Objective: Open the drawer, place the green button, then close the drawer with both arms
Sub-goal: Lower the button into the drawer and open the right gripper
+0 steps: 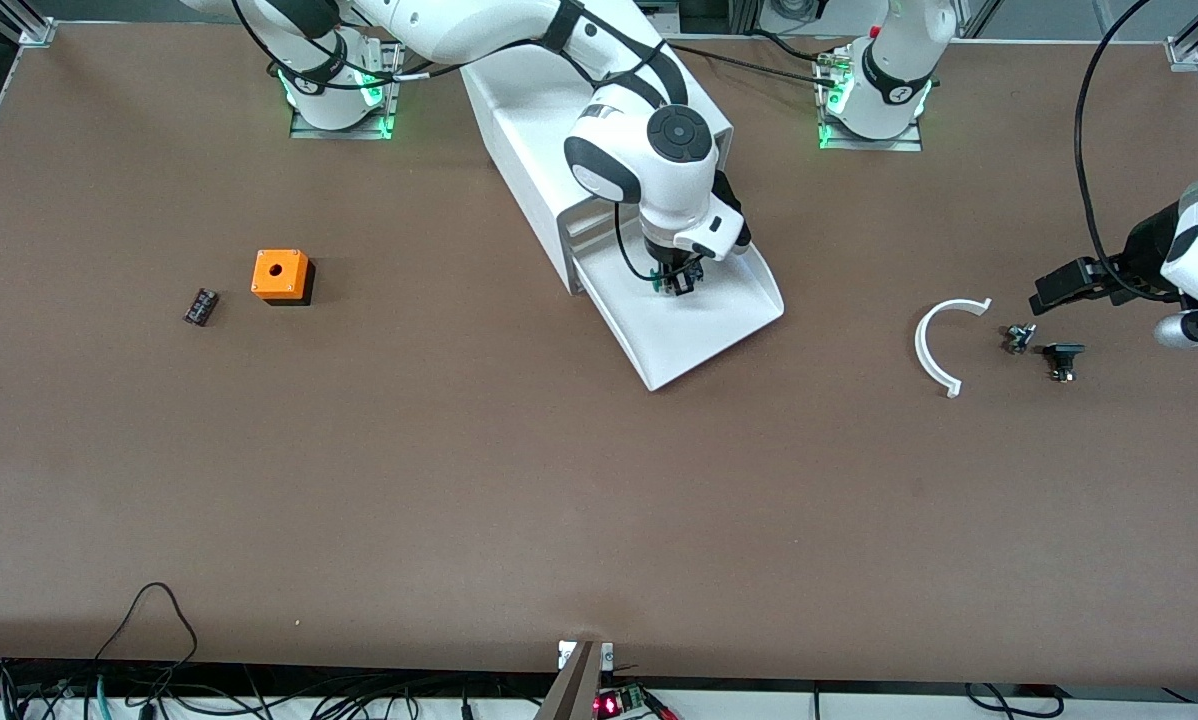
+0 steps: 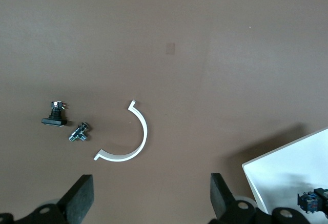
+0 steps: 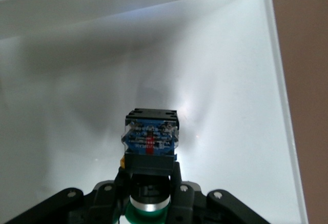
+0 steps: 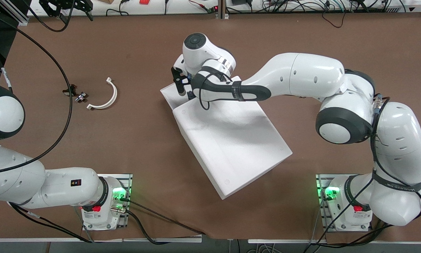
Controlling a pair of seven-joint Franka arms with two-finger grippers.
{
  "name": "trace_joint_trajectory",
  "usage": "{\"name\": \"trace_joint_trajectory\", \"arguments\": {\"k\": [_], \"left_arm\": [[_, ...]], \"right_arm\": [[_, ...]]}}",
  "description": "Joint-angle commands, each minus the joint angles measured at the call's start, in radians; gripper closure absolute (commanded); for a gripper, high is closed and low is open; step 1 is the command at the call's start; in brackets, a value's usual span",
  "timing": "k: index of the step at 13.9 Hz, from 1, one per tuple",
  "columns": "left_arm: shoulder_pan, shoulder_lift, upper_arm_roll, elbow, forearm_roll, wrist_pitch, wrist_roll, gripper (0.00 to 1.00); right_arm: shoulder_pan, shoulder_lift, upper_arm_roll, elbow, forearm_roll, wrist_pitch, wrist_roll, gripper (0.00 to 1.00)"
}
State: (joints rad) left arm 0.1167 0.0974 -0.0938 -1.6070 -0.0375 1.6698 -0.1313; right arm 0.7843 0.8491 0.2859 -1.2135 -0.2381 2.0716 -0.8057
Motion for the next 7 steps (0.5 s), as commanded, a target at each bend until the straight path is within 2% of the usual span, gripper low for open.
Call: {"name": "trace_joint_trajectory", "arguments": {"k": [1, 2, 3, 7], "left_arm": [[0.003, 0.016, -0.006, 0.036, 0.031, -0.027, -0.01, 0.0], [0.003, 0.022, -0.006, 0.038, 0.031, -0.027, -0.01, 0.0], [0.003, 0.025, -0.004, 0.039, 0.031, -0.027, -0.008, 0.0], [0.02, 0.041, -0.004, 0.059, 0.03, -0.027, 0.001, 0.0]], "right_arm": [[0.016, 0.027, 0.003, 0.026, -0.021, -0.013, -0.01, 0.6], [0.015, 0.025, 0.003, 0.023, -0.015, -0.014, -0.001, 0.27], [0.012, 0.021, 0.006, 0.023, -0.009, -0.016, 0.0, 0.0], [0.004, -0.036, 0.004, 0.063, 0.003, -0.041, 0.158, 0.0]]}}
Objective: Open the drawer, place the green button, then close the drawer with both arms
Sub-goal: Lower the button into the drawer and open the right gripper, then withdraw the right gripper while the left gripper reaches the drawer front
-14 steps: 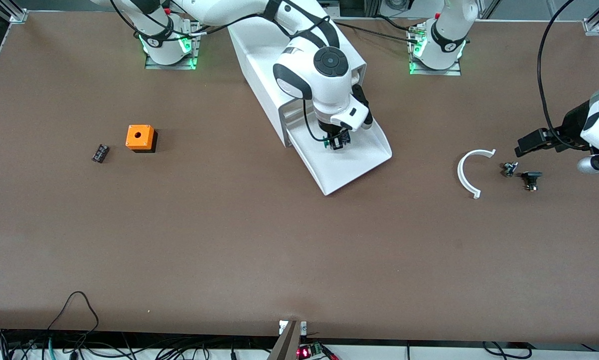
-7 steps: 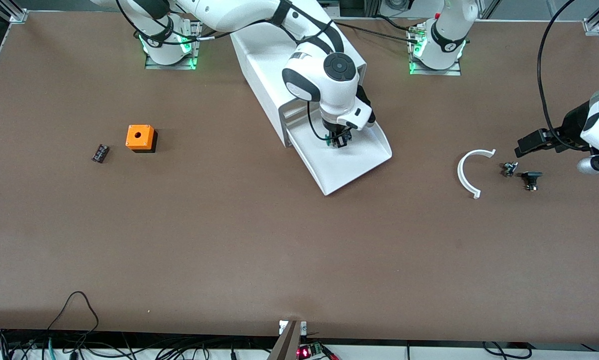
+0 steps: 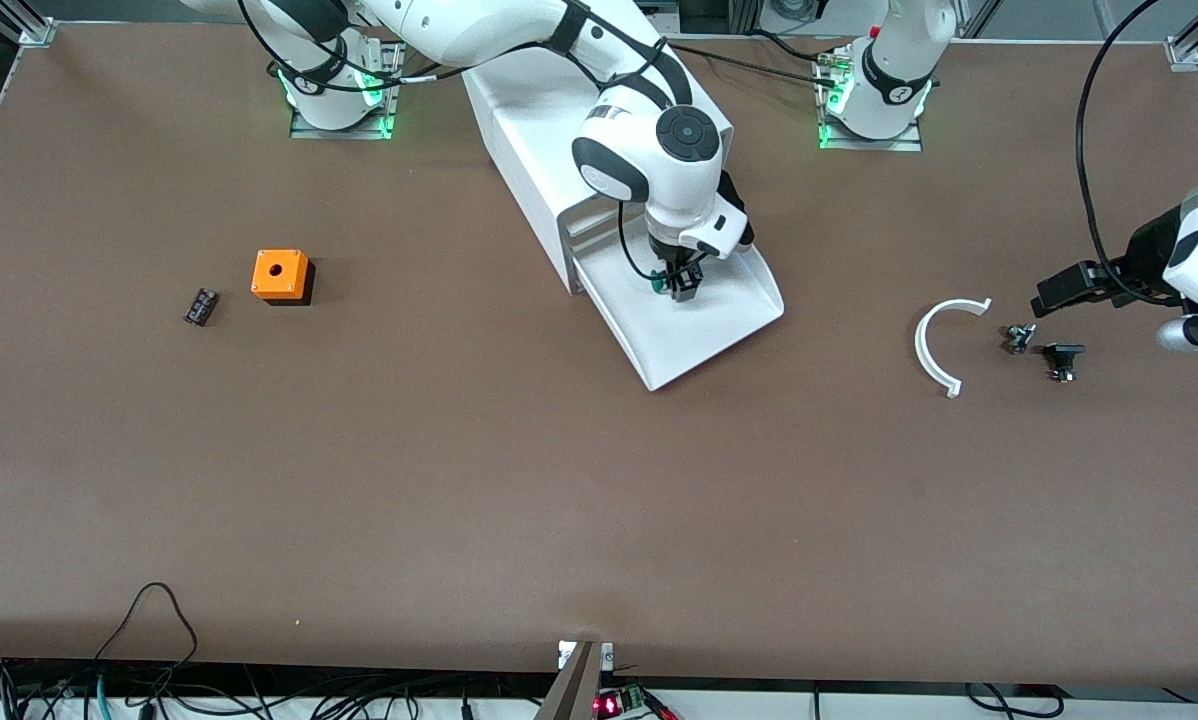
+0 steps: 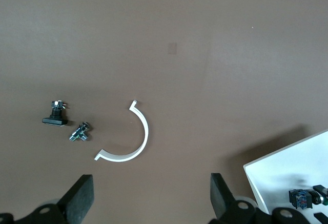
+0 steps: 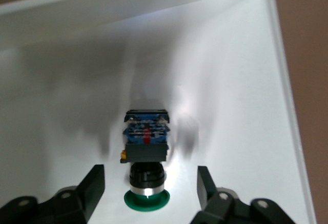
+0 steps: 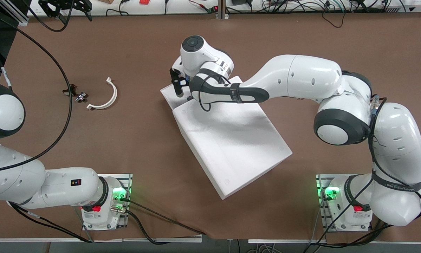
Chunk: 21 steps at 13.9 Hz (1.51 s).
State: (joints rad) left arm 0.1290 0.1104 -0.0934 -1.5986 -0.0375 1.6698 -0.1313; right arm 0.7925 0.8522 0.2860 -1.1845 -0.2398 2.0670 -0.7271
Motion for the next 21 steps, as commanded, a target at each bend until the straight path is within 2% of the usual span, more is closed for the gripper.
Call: {"name": "trace_joint_trajectory", "arguments": {"k": [1, 3, 5, 8, 11, 12, 14, 16, 18, 19, 21], "left_arm": [[0.008, 0.026, -0.006, 0.049, 0.03, -0.027, -0.008, 0.0], [0.003, 0.026, -0.006, 0.043, 0.033, -0.019, -0.01, 0.0], [-0.011, 0.034, -0.009, 0.017, 0.031, 0.008, -0.045, 0.0], [-0.057, 0.052, -0.071, -0.119, 0.031, 0.193, -0.262, 0.0], [-0.13, 0.113, -0.08, -0.242, 0.033, 0.384, -0.437, 0.0], [-0.159, 0.141, -0.081, -0.283, 0.033, 0.474, -0.502, 0.0], [-0.227, 0.213, -0.08, -0.346, 0.033, 0.65, -0.65, 0.0], [-0.276, 0.27, -0.08, -0.38, 0.031, 0.76, -0.76, 0.0], [-0.316, 0.307, -0.077, -0.383, 0.021, 0.775, -0.827, 0.0], [-0.33, 0.314, -0.077, -0.388, 0.019, 0.775, -0.852, 0.0], [-0.359, 0.315, -0.077, -0.417, 0.018, 0.775, -0.86, 0.0]], "right_arm": [[-0.028, -0.07, 0.001, 0.035, 0.008, -0.036, 0.139, 0.0], [-0.106, -0.122, 0.002, 0.036, 0.057, -0.034, 0.306, 0.0], [-0.175, -0.151, 0.002, 0.026, 0.066, -0.036, 0.415, 0.0], [-0.306, -0.246, -0.011, -0.032, 0.069, -0.044, 0.564, 0.0], [-0.453, -0.346, -0.031, -0.09, 0.073, -0.077, 0.736, 0.0], [-0.479, -0.372, -0.057, -0.09, 0.074, -0.111, 0.824, 0.0], [-0.499, -0.407, -0.143, -0.093, 0.131, -0.203, 1.025, 0.0], [-0.507, -0.418, -0.214, -0.09, 0.134, -0.286, 1.092, 0.0], [-0.51, -0.455, -0.296, -0.093, 0.14, -0.364, 1.101, 0.0], [-0.527, -0.472, -0.318, -0.095, 0.146, -0.369, 1.101, 0.0], [-0.608, -0.495, -0.312, -0.096, 0.19, -0.37, 1.094, 0.0]]}}
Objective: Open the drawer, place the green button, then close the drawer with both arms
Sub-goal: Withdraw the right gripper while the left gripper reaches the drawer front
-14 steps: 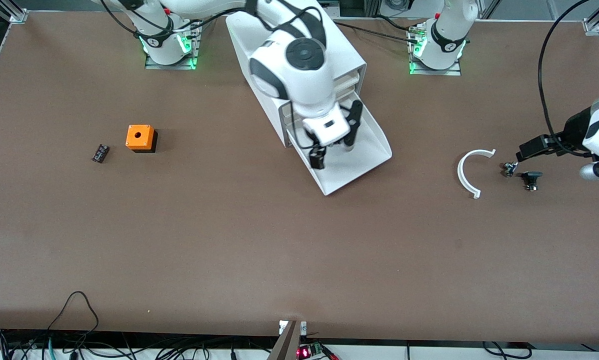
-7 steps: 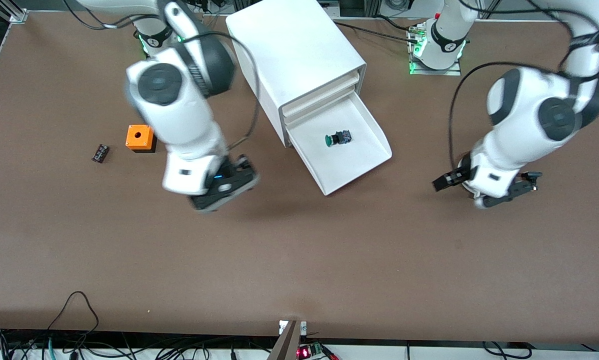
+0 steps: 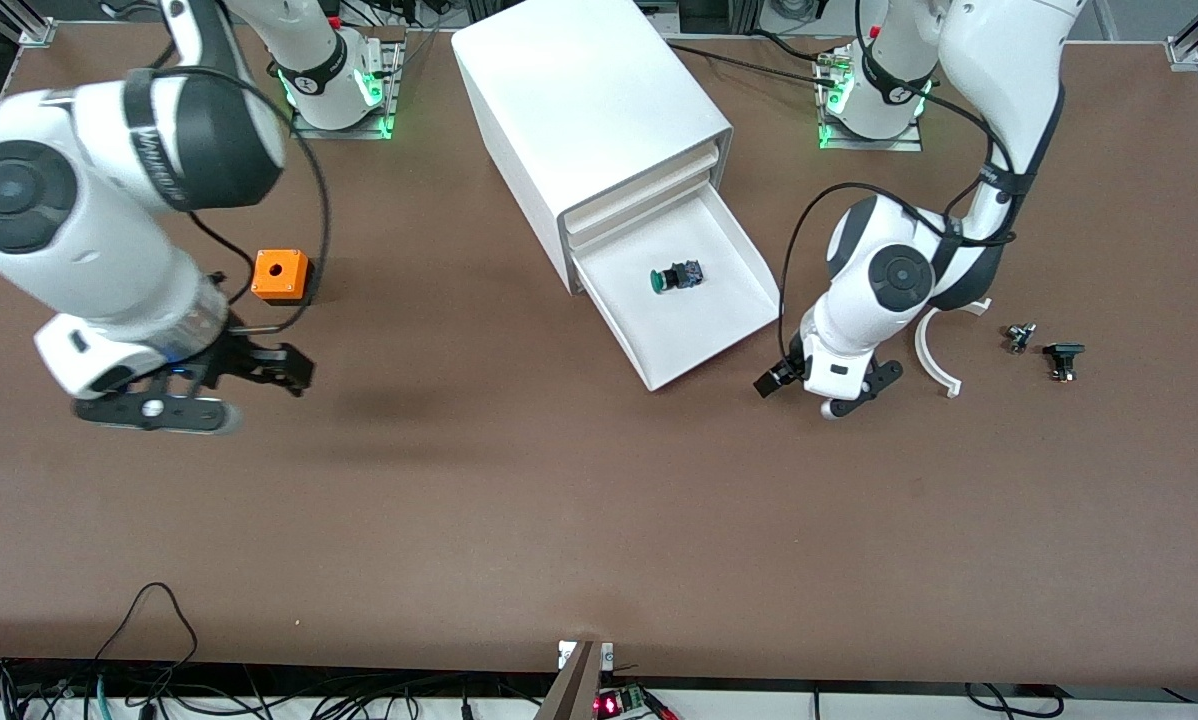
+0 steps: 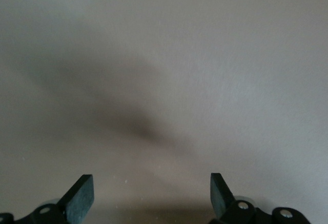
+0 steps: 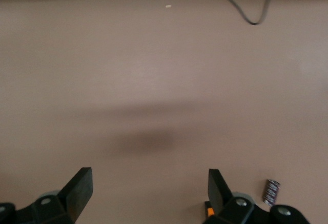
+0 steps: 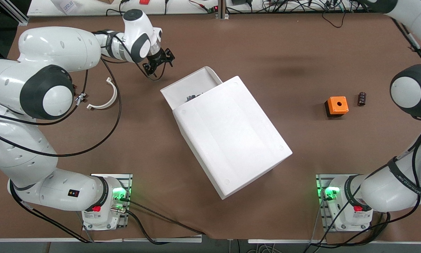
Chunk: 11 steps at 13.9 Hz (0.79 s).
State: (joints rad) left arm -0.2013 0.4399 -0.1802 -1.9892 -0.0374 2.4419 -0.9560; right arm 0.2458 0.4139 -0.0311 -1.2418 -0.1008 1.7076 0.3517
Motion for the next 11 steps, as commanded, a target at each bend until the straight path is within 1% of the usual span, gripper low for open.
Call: {"name": "trace_joint_trajectory", "arguments": {"k": [1, 2, 3, 5, 6, 7, 9, 11], "left_arm": [[-0.05, -0.013, 0.01, -0.036, 0.017, 0.003, -0.033, 0.0], [-0.065, -0.013, 0.01, -0.04, 0.017, 0.003, -0.033, 0.0], [-0.081, -0.013, 0.008, -0.052, 0.017, 0.003, -0.032, 0.0], [-0.095, -0.016, 0.005, -0.074, 0.019, 0.002, -0.024, 0.0], [-0.104, -0.021, 0.002, -0.08, 0.019, -0.001, -0.023, 0.0], [-0.104, -0.027, -0.007, -0.091, 0.019, -0.001, -0.023, 0.0], [-0.104, -0.052, -0.037, -0.118, 0.018, -0.021, -0.023, 0.0], [-0.104, -0.085, -0.082, -0.154, 0.019, -0.043, -0.021, 0.0]], "right_arm": [[-0.091, -0.07, 0.005, -0.045, 0.078, -0.028, 0.012, 0.0], [-0.136, -0.087, 0.008, -0.051, 0.081, -0.048, 0.001, 0.0], [-0.169, -0.108, 0.032, -0.07, 0.079, -0.051, -0.013, 0.0], [-0.27, -0.168, 0.115, -0.14, 0.075, -0.049, -0.034, 0.0], [-0.307, -0.199, 0.144, -0.177, 0.07, -0.051, -0.057, 0.0], [-0.312, -0.22, 0.146, -0.201, 0.064, -0.051, -0.071, 0.0], [-0.312, -0.227, 0.145, -0.202, 0.055, -0.071, -0.1, 0.0], [-0.307, -0.224, 0.128, -0.197, -0.005, -0.1, -0.208, 0.0]]}}
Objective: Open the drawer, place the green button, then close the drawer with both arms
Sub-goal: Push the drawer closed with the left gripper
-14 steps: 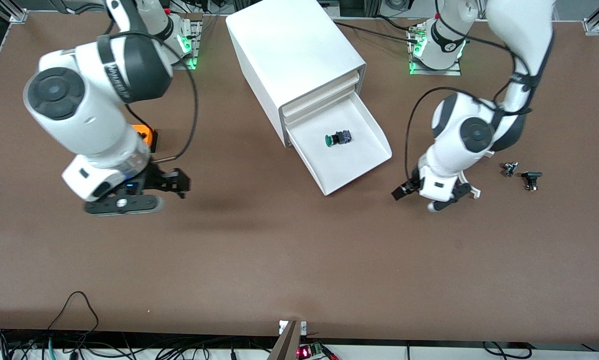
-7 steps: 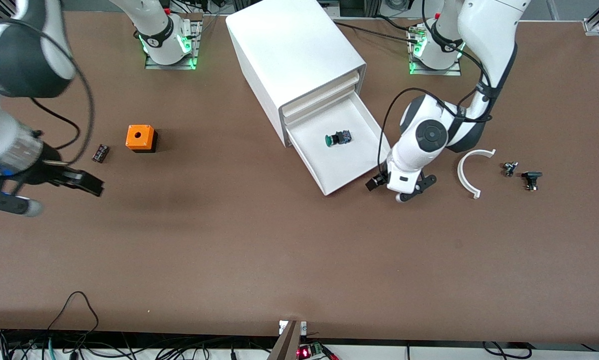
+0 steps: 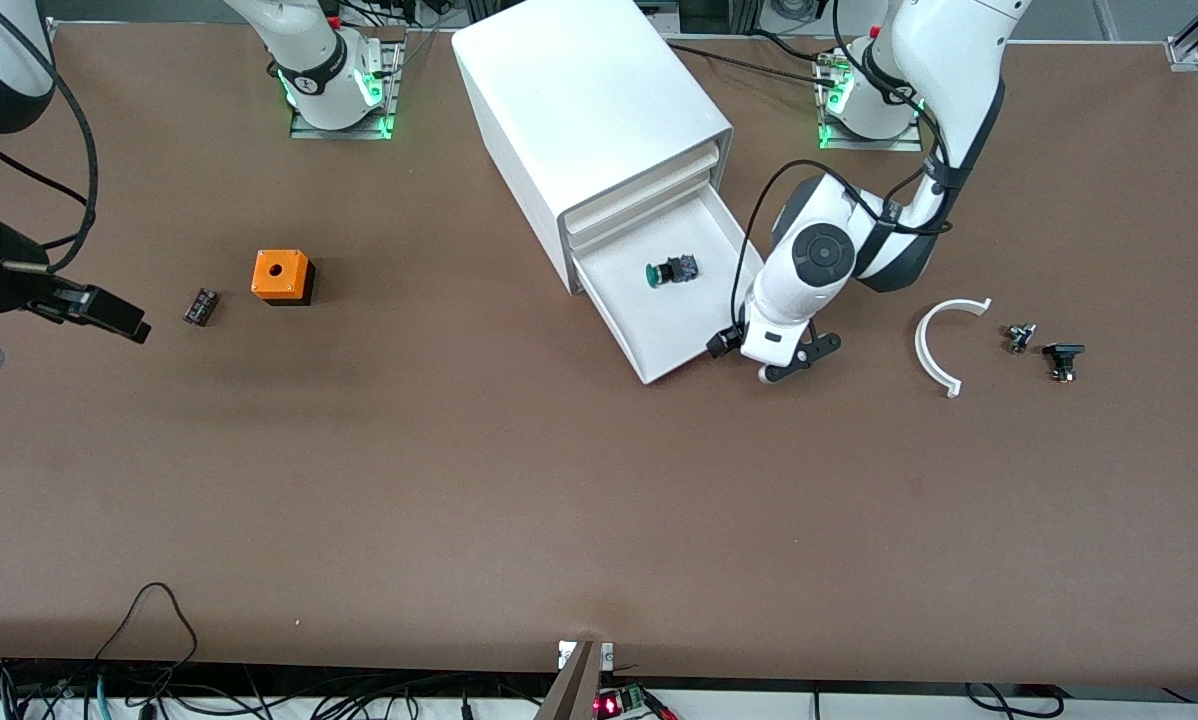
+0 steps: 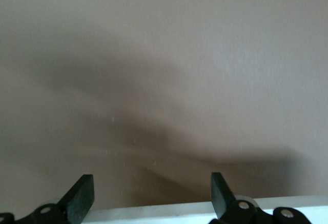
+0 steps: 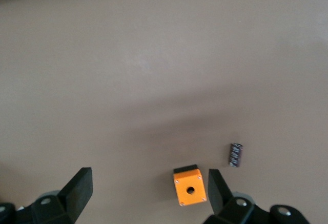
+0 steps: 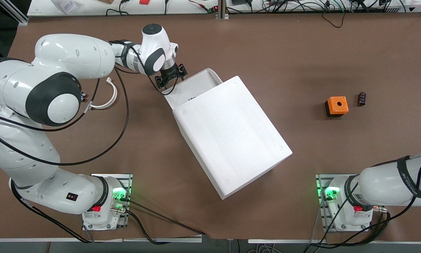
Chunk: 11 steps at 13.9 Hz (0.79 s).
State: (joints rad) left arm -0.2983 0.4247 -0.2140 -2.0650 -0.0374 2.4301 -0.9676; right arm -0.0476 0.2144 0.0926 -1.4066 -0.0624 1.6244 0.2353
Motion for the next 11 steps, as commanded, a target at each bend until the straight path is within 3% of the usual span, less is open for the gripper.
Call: {"name": "trace_joint_trajectory", "arguments": {"k": [1, 3, 6, 8, 11], "left_arm": [[-0.007, -0.078, -0.082, -0.087, 0.018, -0.033, -0.011, 0.0], [-0.007, -0.084, -0.139, -0.102, 0.017, -0.034, -0.011, 0.0], [-0.009, -0.084, -0.231, -0.121, 0.019, -0.033, -0.008, 0.0], [-0.009, -0.084, -0.242, -0.127, 0.019, -0.033, -0.01, 0.0], [-0.009, -0.086, -0.29, -0.142, 0.017, -0.033, -0.011, 0.0]], "right_arm": [[0.003, -0.024, -0.034, -0.037, -0.043, -0.015, -0.134, 0.0], [0.125, -0.027, -0.179, -0.054, -0.034, -0.014, -0.155, 0.0], [0.132, -0.073, -0.192, -0.128, -0.024, 0.035, -0.177, 0.0], [0.088, -0.093, -0.197, -0.175, 0.028, 0.063, -0.241, 0.0], [0.069, -0.099, -0.182, -0.18, 0.035, 0.06, -0.245, 0.0]]}}
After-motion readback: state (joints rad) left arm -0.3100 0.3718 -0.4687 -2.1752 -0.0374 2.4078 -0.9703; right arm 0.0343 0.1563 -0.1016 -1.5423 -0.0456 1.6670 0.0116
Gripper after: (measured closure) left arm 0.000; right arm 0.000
